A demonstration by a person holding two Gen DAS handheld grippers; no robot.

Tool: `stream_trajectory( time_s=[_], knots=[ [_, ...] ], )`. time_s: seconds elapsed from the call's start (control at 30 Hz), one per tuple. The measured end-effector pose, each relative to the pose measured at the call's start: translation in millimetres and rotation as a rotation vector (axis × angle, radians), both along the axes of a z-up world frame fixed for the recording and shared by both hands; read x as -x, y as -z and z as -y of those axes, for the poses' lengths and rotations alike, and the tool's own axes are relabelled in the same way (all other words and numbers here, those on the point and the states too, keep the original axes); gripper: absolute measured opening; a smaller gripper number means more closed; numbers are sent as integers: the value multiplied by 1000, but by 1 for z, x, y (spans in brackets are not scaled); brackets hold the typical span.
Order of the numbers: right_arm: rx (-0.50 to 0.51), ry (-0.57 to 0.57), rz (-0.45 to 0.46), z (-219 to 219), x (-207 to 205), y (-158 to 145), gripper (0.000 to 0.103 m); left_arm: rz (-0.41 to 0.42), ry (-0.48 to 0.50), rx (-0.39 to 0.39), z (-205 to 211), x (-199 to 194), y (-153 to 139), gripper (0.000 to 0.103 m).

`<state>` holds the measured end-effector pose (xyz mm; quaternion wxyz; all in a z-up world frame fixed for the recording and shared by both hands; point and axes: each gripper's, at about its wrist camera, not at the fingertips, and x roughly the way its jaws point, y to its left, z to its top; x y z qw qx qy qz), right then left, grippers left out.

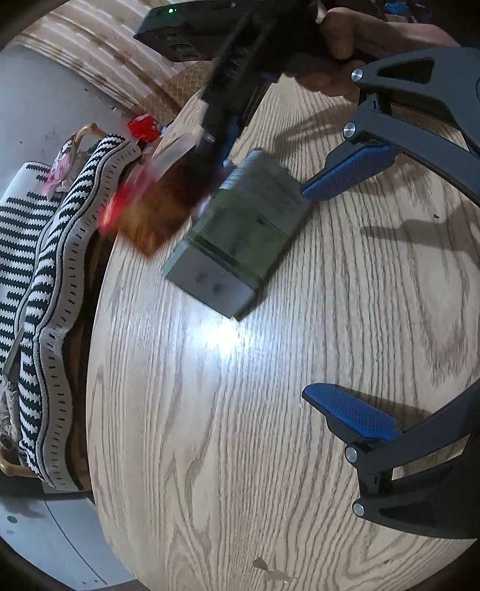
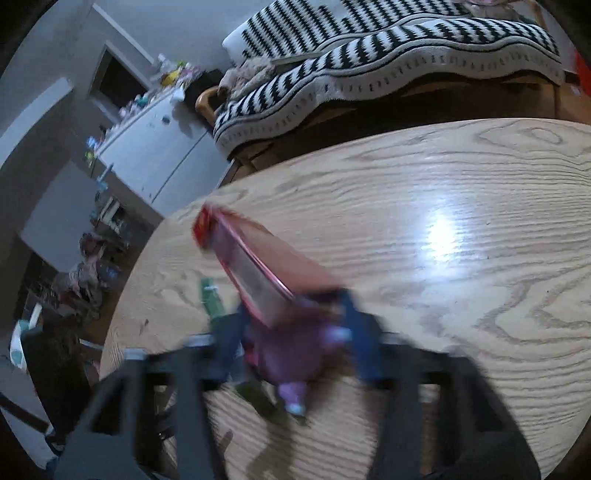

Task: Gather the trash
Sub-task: 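Grasp silver cigarette pack with left tool while right tool grasps pink-purple toy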

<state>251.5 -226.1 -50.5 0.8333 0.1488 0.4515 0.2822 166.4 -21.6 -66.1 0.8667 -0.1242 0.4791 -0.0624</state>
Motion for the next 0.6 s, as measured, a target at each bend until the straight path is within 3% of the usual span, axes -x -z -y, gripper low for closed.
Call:
stream_trajectory(
  time_s=[0.03,0.2,0.23,0.3,0.33,0.47,0.6],
  knots=[
    [12,-15,3,-5,2,0,25,-1,0,-6,2,0,0,96],
    [90,-122,58,-22,31,-16,25,1,13,0,3,9,-6,96],
    [89,-139,60,-22,37,-18,27,4,15,4,2,13,-8,96],
    [89,-160,68,-20,49,-20,50,9,-4,29,-6,21,-11,96],
    [103,-164,72,-20,52,-20,68,6,-13,40,-9,22,-12,96],
    [180,-123,87,-22,55,-12,71,-1,-65,115,-24,24,-16,96],
    [127,-37,27,-7,42,-1,71,0,-95,100,-28,22,-16,96]
  ],
)
